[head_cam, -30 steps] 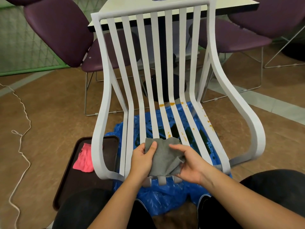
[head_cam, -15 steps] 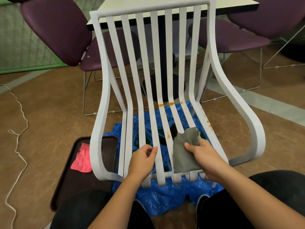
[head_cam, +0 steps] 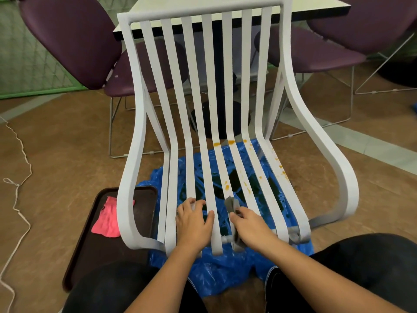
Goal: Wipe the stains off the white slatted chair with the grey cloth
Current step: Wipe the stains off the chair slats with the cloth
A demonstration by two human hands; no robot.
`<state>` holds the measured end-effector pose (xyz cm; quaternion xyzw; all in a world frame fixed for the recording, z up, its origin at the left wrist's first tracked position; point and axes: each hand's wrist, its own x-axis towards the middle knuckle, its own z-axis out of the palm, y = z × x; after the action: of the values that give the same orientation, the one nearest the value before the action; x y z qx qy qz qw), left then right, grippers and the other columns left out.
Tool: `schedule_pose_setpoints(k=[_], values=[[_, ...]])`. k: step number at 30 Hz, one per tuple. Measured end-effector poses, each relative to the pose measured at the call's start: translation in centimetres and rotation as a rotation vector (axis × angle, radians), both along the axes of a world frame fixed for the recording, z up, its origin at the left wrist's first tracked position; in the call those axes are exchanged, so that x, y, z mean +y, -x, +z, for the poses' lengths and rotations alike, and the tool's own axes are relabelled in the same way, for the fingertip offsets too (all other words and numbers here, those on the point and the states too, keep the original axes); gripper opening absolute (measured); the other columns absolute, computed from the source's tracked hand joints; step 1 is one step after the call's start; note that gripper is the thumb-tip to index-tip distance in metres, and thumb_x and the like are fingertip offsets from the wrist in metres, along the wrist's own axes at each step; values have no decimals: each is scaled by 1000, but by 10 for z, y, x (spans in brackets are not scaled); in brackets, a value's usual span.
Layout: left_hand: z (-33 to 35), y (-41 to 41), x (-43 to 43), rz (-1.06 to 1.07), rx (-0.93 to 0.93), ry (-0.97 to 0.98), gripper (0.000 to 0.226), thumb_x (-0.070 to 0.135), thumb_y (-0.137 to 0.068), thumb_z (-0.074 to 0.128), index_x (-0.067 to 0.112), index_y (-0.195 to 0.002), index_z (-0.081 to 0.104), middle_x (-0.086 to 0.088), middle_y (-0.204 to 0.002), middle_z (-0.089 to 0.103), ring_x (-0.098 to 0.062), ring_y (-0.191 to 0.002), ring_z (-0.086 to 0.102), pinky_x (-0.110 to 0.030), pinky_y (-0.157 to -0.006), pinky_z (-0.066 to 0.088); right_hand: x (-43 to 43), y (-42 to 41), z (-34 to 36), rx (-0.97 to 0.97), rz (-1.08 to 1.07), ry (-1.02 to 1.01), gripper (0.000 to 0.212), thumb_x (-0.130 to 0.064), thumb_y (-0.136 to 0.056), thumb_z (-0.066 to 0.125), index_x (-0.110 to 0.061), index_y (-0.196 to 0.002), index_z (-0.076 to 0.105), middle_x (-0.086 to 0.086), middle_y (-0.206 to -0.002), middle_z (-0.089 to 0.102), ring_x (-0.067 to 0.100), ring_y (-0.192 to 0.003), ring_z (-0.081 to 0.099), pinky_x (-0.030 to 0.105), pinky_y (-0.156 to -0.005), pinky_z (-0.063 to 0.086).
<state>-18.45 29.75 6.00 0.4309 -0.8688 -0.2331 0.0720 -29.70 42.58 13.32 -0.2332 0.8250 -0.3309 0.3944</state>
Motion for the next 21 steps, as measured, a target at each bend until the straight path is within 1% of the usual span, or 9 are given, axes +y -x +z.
schedule_pose_setpoints(k=[3, 5, 7, 8, 9, 11, 15, 19, 21], values=[[-1, 2, -2, 18, 6, 31, 36, 52, -98, 47, 35, -129, 54, 3, -139, 38, -18, -131, 28, -40, -110, 34, -4, -4, -6, 7, -25, 32, 50, -40, -105, 38, -8, -72, 57, 4, -69, 55, 16, -63, 50, 31, -60, 37], [-2, 5, -4, 37, 7, 54, 34, 50, -99, 46, 34, -126, 57, 3, -134, 42, -18, -128, 31, -39, -107, 37, -6, -3, -17, 36, -58, 32, 42, -34, -103, 42, -12, -69, 52, 4, -70, 52, 14, -61, 48, 31, -60, 37], [-2, 9, -6, 53, 10, 83, 31, 47, -99, 46, 33, -123, 60, 2, -129, 45, -19, -123, 35, -40, -105, 39, -8, -3, -28, 92, -74, 11, 16, -30, -99, 49, -18, -98, 60, 5, -95, 59, 14, -77, 60, 28, -67, 44], [-2, 11, -7, 62, 4, 100, 30, 46, -99, 47, 32, -122, 61, 2, -127, 46, -19, -121, 36, -40, -103, 39, -9, -4, -31, 113, -85, 4, 22, -29, -98, 53, -21, -119, 54, 5, -111, 57, 18, -94, 62, 29, -76, 48], [-2, 14, -8, 71, -6, 114, 30, 45, -98, 47, 32, -121, 61, 2, -125, 46, -20, -120, 38, -40, -103, 40, -10, -7, -35, 134, -93, 5, 39, -27, -99, 54, -21, -136, 44, 6, -124, 53, 22, -109, 60, 30, -87, 49], [-2, 23, -11, 85, -33, 136, 31, 45, -98, 46, 32, -123, 59, 1, -124, 46, -21, -117, 39, -40, -101, 40, -13, -13, -39, 153, -74, -23, 60, -26, -101, 52, -16, -152, 23, 11, -138, 44, 26, -124, 52, 32, -99, 44], [-2, 38, -16, 55, -107, 169, 39, 46, -100, 41, 34, -136, 50, 0, -131, 45, -22, -121, 38, -42, -101, 36, -21, -26, -52, 199, -17, -139, 70, -33, -106, 39, -12, -158, -2, 16, -146, 35, 29, -120, 53, 36, -96, 45], [-7, 47, -19, 35, -102, 162, 46, 44, -103, 37, 32, -147, 43, -5, -147, 40, -25, -136, 33, -43, -111, 34, -32, -25, -66, 319, -20, -210, 68, -37, -107, 32, -10, -158, -3, 18, -152, 32, 31, -121, 54, 40, -93, 48], [-11, 46, -19, 39, -99, 140, 51, 45, -104, 33, 33, -154, 34, -10, -160, 28, -29, -149, 21, -45, -121, 25, -39, -19, -70, 372, 7, -233, 67, -39, -107, 30, -8, -158, -1, 18, -151, 34, 30, -119, 57, 39, -89, 50]])
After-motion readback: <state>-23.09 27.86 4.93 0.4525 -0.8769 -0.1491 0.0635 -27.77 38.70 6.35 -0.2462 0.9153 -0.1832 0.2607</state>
